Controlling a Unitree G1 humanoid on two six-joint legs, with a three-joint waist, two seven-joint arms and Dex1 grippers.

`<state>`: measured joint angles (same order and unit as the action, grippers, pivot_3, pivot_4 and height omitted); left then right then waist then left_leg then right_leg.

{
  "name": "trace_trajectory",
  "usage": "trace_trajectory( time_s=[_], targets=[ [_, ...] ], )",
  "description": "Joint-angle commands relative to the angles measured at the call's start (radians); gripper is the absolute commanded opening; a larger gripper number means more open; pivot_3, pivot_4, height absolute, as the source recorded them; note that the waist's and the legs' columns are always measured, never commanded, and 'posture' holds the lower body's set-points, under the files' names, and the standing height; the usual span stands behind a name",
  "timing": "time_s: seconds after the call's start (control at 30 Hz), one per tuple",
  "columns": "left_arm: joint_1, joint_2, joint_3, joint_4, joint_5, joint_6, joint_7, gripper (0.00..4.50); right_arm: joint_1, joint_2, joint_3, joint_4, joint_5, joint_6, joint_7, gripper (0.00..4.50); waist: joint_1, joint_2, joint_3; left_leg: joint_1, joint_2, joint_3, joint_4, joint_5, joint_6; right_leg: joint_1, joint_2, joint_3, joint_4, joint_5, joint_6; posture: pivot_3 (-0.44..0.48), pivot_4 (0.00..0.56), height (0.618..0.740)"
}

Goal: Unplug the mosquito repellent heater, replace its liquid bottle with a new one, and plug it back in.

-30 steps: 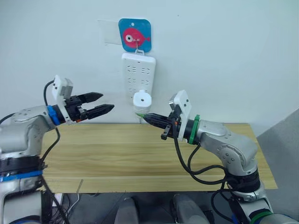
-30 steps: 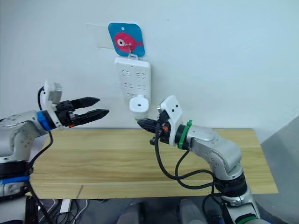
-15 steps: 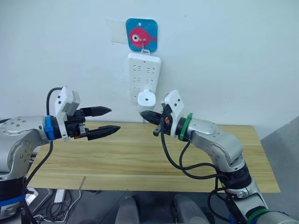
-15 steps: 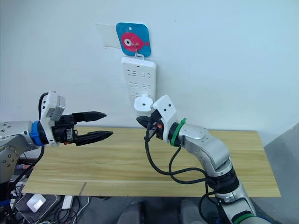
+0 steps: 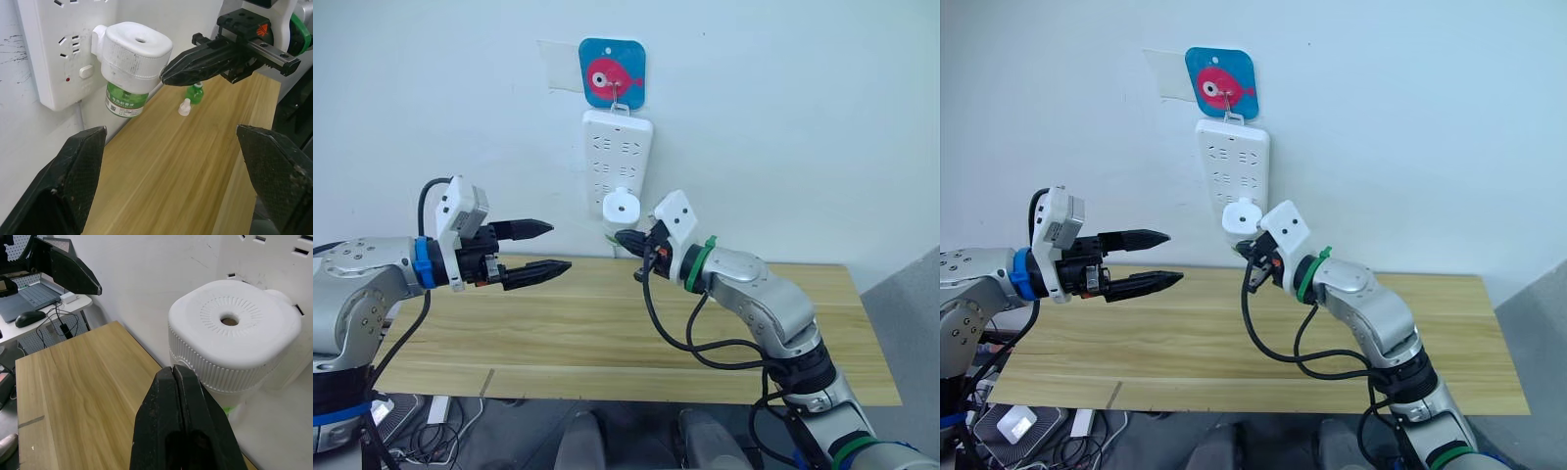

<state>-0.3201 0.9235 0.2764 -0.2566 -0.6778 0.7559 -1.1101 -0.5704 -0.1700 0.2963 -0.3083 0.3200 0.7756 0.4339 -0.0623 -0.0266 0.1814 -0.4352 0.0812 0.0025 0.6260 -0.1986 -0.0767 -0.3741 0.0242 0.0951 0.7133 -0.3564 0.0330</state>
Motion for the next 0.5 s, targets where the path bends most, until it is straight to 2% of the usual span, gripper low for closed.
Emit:
trace_trajectory(
  time_s=[0.03, 0.5],
  targets=[
    [-0.010, 0.011, 0.014, -0.007, -0.015, -0.013, 0.002, 4.49, -0.019, 0.014, -0.008, -0.020, -0.015, -0.026, -0.011, 0.00, 0.001, 0.000, 0.000, 0.000, 0.000, 0.000, 0.000, 0.000, 0.000, 0.000, 0.000, 0.000, 0.000, 0.000, 0.000, 0.001, 0.148, 0.740],
    [-0.020, 0.009, 0.004, 0.012, -0.009, -0.024, -0.001, 4.49, 0.005, 0.033, -0.055, -0.051, -0.063, -0.004, -0.103, 0.00, 0.005, 0.000, 0.000, 0.000, 0.000, 0.000, 0.002, 0.000, 0.000, 0.000, 0.000, 0.000, 0.002, 0.000, 0.000, -0.018, 0.143, 0.740]
  ],
)
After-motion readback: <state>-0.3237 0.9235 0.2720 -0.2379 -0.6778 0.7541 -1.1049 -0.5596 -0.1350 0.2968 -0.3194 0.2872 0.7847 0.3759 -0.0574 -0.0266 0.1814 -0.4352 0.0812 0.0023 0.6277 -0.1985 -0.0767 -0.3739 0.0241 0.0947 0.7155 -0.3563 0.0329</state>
